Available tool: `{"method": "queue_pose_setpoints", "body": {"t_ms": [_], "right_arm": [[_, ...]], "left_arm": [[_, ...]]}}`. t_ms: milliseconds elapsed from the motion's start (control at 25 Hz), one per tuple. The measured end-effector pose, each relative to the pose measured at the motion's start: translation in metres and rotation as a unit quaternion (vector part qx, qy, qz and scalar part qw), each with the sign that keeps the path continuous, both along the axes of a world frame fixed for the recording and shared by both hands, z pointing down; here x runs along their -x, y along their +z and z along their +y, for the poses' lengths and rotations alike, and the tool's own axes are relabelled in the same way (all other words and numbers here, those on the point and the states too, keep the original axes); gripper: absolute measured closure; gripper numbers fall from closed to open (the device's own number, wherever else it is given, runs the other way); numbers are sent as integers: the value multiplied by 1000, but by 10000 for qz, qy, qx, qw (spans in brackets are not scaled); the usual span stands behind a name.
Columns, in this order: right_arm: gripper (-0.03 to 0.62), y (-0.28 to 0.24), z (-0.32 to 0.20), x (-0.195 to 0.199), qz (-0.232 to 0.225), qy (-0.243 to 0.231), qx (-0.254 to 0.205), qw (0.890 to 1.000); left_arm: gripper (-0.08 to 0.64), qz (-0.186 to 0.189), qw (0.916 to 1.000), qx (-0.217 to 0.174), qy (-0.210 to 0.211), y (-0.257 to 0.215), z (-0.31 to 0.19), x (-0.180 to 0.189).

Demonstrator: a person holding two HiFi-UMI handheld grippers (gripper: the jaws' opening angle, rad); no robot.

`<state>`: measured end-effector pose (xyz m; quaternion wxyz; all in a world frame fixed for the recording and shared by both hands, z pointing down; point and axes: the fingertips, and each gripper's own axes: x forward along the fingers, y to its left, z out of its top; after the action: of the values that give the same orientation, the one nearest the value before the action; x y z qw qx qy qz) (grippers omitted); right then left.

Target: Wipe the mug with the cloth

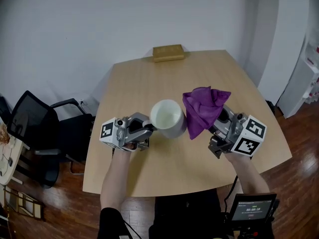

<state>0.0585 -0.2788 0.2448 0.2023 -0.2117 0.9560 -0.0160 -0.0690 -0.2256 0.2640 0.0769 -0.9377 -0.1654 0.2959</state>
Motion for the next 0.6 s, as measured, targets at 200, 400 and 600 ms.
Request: {"method": "queue_pose_setpoints", "body": {"t_ms": [200,400,600], "right_arm": [[528,0,13,17,-422,-778,452,9950],[528,87,-10,21,-217,-846,1766,9804],[526,127,-14,21,210,-811,2294,9697]], "left_arm": [[500,-175,9997,-187,-65,13,0,-2],[503,-406,9972,-625,-21,12,17,-5],[503,-793,9915,-1031,-48,21,31,-18]]}}
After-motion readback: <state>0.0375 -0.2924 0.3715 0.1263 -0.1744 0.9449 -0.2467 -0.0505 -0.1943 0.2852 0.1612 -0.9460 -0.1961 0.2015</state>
